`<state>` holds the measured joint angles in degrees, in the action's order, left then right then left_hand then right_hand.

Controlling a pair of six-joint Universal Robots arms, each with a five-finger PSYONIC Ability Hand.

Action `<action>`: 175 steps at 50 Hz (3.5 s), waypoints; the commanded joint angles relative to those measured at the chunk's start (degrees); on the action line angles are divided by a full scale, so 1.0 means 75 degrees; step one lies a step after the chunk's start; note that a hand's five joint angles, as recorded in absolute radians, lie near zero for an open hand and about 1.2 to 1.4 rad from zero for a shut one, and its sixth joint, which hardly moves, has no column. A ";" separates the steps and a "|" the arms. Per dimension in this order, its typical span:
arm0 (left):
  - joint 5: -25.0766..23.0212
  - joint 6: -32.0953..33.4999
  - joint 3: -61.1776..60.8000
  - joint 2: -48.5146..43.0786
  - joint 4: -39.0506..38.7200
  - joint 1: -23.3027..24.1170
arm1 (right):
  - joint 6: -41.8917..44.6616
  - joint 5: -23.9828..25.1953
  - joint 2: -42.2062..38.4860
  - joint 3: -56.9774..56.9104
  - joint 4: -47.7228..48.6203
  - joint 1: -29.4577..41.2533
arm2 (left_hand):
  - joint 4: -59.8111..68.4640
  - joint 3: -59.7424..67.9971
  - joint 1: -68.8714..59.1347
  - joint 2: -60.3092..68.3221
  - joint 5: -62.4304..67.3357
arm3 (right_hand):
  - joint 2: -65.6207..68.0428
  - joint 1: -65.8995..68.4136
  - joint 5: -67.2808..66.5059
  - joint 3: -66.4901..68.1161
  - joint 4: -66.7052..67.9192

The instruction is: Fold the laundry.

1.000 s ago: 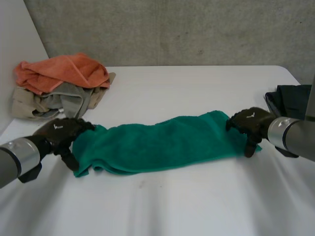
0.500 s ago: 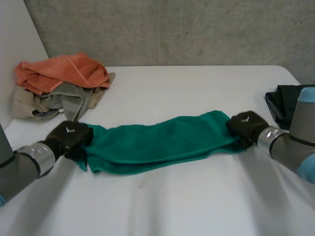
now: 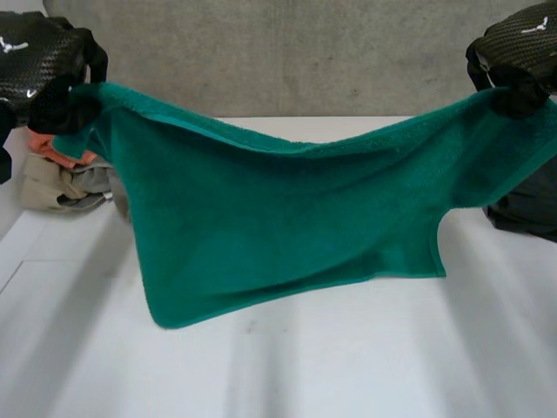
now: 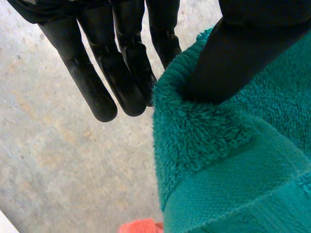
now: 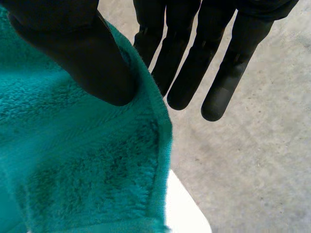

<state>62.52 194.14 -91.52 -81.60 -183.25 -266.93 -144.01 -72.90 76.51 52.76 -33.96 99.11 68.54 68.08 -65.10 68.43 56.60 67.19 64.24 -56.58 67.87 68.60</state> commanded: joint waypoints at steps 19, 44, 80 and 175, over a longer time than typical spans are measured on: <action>0.1905 0.1084 0.7094 -0.5808 -0.3086 0.1173 | -0.1282 -0.1986 -0.3335 -0.4210 0.5522 0.0742 | 0.1528 0.1589 -0.1987 0.1542 0.1786 | 0.1708 0.2101 -0.1790 0.1617 0.1520; 0.1637 0.0773 0.1719 -0.5643 -0.3071 0.1067 | -0.0570 -0.1623 -0.3521 0.0309 0.4166 0.0695 | 0.1528 0.1589 -0.1987 0.1542 0.1786 | 0.1708 0.2101 -0.1790 0.1617 0.1520; 0.1636 0.4924 -0.1450 -0.3344 0.0036 0.0551 | 0.2456 -0.1951 -0.2208 0.3573 0.2184 -0.0126 | 0.1528 0.1589 -0.1987 0.1542 0.1786 | 0.1708 0.2101 -0.1790 0.1617 0.1520; 0.1460 0.2369 -0.0430 -0.3476 -0.1348 0.0950 | 0.1717 -0.0066 -0.1448 0.4415 0.6356 -0.0175 | -0.7806 -0.7744 0.7347 -0.7791 -0.7547 | 0.1708 0.2101 -0.1790 0.1617 0.1520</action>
<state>73.45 212.53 -94.24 -108.71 -193.36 -259.96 -129.07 -80.45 63.97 86.23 9.48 85.90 11.46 11.89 -11.01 11.52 2.48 67.27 63.97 -56.30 67.86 68.58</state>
